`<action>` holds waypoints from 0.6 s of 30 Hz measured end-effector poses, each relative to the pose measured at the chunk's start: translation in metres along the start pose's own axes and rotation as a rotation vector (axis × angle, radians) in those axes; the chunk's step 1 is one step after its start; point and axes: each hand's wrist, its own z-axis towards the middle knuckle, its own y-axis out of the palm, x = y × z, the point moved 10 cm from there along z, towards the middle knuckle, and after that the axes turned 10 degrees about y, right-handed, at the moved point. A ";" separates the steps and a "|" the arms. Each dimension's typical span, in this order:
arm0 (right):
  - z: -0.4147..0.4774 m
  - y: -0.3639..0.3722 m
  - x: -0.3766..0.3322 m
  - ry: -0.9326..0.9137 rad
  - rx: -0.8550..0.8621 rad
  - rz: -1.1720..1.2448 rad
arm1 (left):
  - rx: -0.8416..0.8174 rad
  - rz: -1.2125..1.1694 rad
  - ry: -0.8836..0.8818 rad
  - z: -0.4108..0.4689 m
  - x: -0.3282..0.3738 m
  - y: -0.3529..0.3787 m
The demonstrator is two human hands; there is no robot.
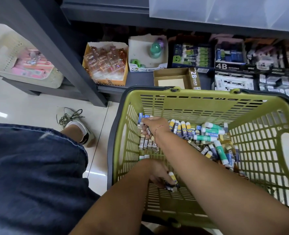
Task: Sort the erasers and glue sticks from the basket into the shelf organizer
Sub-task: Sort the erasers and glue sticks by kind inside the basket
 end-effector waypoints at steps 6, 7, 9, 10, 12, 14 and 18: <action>-0.011 0.006 -0.014 -0.048 -0.194 -0.064 | 0.023 -0.145 0.045 -0.005 -0.003 0.000; -0.012 0.003 -0.016 -0.061 -0.208 -0.096 | 0.019 -0.151 0.041 -0.005 -0.005 0.000; -0.011 -0.009 -0.022 -0.075 -0.203 -0.164 | 0.014 -0.160 0.033 -0.006 -0.006 -0.001; -0.011 -0.018 -0.023 -0.074 -0.198 -0.212 | 0.013 -0.164 0.028 -0.007 -0.007 -0.001; -0.012 -0.038 -0.021 -0.055 -0.196 -0.305 | 0.015 -0.176 0.025 -0.008 -0.007 -0.002; -0.017 -0.061 -0.012 -0.028 -0.199 -0.435 | 0.004 -0.211 0.032 -0.010 -0.005 0.001; -0.032 -0.090 0.040 0.010 -0.262 -1.148 | 0.001 -0.182 0.040 -0.009 -0.003 0.004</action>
